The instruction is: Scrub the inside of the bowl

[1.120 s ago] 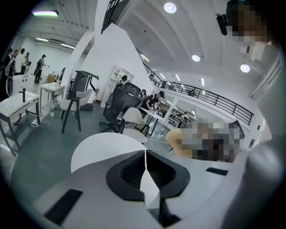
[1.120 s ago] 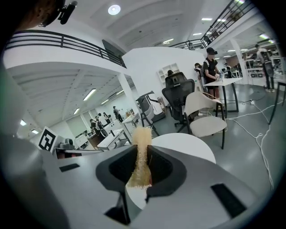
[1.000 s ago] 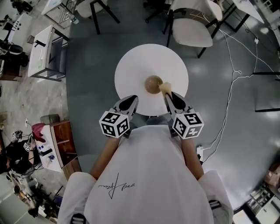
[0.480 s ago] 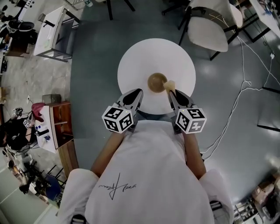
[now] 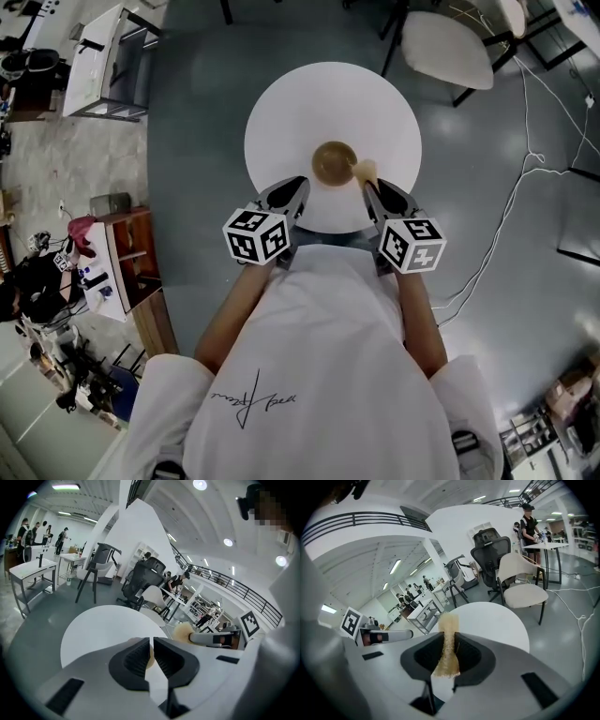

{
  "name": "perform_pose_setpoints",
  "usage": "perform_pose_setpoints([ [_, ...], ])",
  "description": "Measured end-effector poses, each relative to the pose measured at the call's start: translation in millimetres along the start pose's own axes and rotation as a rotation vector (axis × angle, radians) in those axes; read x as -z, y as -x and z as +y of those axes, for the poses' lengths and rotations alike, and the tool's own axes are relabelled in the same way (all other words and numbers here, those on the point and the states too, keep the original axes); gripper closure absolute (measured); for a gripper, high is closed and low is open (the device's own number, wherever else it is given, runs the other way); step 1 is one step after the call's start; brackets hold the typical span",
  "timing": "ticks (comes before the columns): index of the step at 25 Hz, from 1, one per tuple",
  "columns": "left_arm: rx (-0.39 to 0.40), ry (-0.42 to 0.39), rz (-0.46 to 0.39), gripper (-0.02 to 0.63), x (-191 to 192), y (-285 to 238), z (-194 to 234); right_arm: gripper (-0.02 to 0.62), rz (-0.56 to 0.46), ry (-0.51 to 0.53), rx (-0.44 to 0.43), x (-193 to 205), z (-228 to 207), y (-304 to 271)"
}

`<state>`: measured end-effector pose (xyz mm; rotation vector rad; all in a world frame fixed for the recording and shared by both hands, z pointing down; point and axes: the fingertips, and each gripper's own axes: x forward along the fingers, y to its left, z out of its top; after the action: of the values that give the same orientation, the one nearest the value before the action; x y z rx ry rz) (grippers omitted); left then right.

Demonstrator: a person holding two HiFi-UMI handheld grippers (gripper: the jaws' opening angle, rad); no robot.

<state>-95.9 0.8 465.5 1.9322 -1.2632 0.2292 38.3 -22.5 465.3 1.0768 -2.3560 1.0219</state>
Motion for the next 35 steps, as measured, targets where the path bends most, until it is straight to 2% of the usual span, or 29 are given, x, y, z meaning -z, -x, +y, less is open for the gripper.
perform_pose_setpoints([
  [6,-0.017,0.023,0.057,0.597,-0.1,-21.5,25.0,0.515,-0.001,0.003,0.025,-2.0,-11.8,-14.8],
  [11,0.031,0.110,0.142,0.539,20.5,-43.3,36.9,0.515,0.016,0.045,0.046,5.8,-17.0,-27.5],
  [15,0.013,0.082,0.203,0.535,35.3,-52.7,44.8,0.515,0.024,0.097,0.053,11.8,-17.2,-36.1],
  [19,-0.009,0.096,0.225,0.534,41.2,-64.7,54.5,0.515,0.037,0.135,0.060,17.9,-22.3,-48.5],
  [24,-0.030,0.110,0.248,0.534,44.9,-73.8,65.4,0.515,0.058,0.137,0.075,23.9,-26.3,-59.5],
  [29,-0.019,0.110,0.282,0.534,52.7,-83.0,69.5,0.515,0.066,0.140,0.098,29.6,-30.5,-63.0],
  [35,-0.013,0.128,0.325,0.534,64.7,-90.9,73.4,0.515,0.071,0.098,0.136,39.9,-39.7,-60.7],
])
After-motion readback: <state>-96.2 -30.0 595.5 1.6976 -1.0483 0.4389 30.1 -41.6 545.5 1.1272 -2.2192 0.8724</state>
